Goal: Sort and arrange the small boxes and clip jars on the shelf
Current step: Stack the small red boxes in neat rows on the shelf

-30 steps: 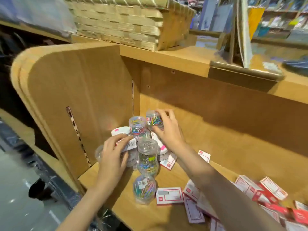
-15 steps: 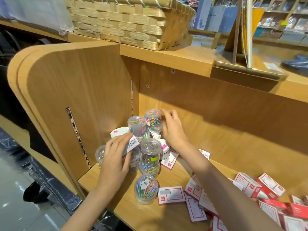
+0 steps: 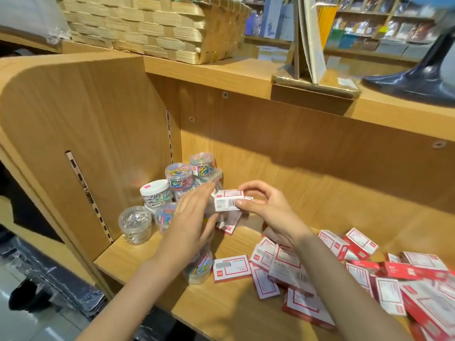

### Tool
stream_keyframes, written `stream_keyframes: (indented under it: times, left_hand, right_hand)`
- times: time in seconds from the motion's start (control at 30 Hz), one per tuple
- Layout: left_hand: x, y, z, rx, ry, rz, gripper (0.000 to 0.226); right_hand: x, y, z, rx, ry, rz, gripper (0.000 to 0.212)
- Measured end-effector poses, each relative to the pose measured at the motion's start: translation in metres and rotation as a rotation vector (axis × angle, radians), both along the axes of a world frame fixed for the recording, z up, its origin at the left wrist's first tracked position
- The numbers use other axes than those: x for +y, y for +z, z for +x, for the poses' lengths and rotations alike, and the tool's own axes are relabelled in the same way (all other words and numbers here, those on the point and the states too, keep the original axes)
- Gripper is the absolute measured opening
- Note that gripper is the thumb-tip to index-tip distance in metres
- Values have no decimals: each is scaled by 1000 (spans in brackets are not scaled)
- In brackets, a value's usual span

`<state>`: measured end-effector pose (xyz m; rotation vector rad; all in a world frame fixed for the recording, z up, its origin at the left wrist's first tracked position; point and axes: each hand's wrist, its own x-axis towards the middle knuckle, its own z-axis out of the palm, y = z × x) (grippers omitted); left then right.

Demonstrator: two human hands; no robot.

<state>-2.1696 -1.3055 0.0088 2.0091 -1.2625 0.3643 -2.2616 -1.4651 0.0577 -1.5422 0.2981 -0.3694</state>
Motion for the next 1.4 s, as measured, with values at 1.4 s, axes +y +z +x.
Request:
stream_keyframes:
  times: [1.4]
  left_hand:
    - [3,-12,-8,-21,324,241,60]
  right_hand:
    - [-92,-9,-62,311,-261,-790,21]
